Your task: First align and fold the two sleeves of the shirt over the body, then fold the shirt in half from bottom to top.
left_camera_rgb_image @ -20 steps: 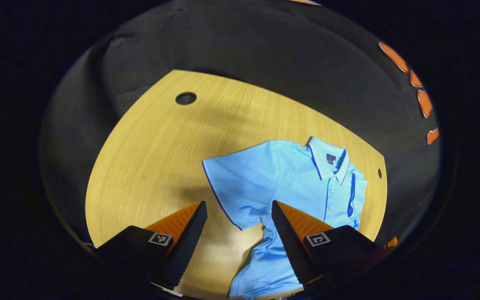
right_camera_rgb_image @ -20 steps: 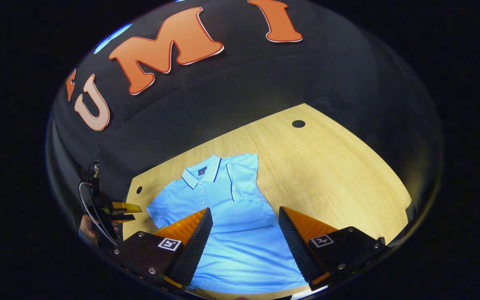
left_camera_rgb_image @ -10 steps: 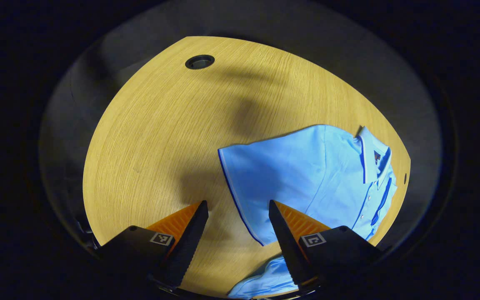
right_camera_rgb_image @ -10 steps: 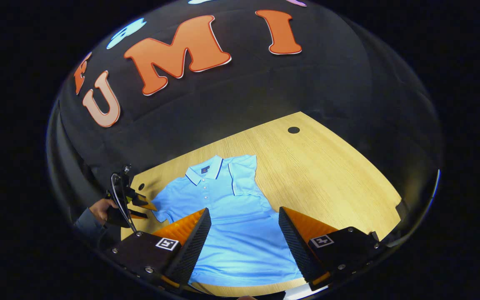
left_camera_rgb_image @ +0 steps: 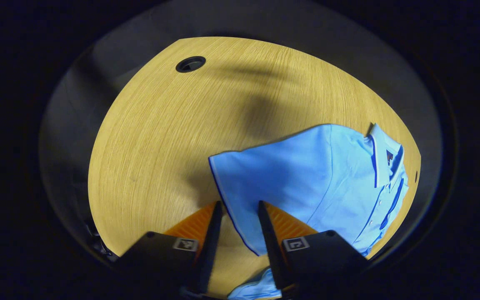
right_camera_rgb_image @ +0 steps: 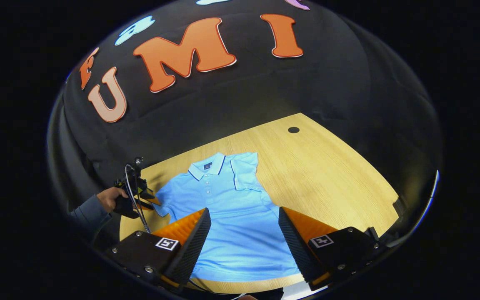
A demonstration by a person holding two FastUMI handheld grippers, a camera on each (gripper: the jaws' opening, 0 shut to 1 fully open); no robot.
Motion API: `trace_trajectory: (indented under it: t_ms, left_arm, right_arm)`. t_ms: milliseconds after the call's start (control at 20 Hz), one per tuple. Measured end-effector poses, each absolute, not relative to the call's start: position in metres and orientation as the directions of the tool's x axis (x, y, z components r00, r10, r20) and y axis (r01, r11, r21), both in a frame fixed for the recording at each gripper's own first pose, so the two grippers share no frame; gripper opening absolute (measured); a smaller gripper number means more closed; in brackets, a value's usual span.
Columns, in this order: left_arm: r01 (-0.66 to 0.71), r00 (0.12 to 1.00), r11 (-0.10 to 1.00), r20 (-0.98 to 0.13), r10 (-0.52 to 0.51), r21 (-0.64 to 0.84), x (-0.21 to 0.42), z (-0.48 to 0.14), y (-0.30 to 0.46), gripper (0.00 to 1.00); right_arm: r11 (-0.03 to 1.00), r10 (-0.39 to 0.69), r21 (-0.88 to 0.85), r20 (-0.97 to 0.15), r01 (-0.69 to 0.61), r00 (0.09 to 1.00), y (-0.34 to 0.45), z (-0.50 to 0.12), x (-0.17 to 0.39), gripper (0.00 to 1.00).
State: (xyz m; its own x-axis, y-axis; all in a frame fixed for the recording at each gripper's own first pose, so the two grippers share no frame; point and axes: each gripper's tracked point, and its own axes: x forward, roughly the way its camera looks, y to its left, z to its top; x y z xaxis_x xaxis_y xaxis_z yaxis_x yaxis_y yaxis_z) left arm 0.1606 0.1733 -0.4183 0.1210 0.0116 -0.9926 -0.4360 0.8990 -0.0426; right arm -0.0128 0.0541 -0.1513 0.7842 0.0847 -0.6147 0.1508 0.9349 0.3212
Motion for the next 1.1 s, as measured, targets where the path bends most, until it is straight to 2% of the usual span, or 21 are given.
trace_trajectory:
  t_ms: [150,300,350,450,650,800,1100]
  left_arm:
    - [-0.429,0.122,0.902,-0.992,0.010,-0.044,0.162,-0.419,0.171,0.25]
    - [-0.399,0.161,0.910,-0.986,-0.052,-0.113,0.174,-0.412,0.163,0.25]
    - [-0.391,0.157,0.911,-0.985,-0.071,-0.128,0.171,-0.423,0.157,0.12]
    - [-0.366,0.179,0.918,-0.979,-0.093,-0.154,0.173,-0.411,0.151,0.13]
    - [-0.260,0.273,0.955,-0.959,-0.073,-0.146,0.197,-0.383,0.141,0.13]
    - [-0.163,0.339,0.969,-0.933,-0.122,-0.186,0.216,-0.362,0.109,0.12]
    - [-0.061,0.356,0.972,-0.915,-0.190,-0.226,0.235,-0.359,0.052,0.12]
  right_arm:
    - [0.924,0.089,0.348,-0.603,0.161,0.793,0.054,-0.151,-0.015,0.99]
    - [0.919,0.062,0.346,-0.598,0.187,0.799,0.043,-0.150,-0.023,0.99]
    - [0.916,0.055,0.348,-0.598,0.197,0.800,0.039,-0.150,-0.026,0.99]
    - [0.909,0.037,0.353,-0.594,0.220,0.804,0.031,-0.151,-0.029,0.99]
    - [0.894,0.020,0.369,-0.599,0.254,0.800,0.022,-0.154,-0.040,0.98]
    - [0.891,0.010,0.368,-0.603,0.267,0.798,0.018,-0.156,-0.047,0.98]
    - [0.887,-0.004,0.364,-0.611,0.285,0.792,0.015,-0.165,-0.057,0.99]
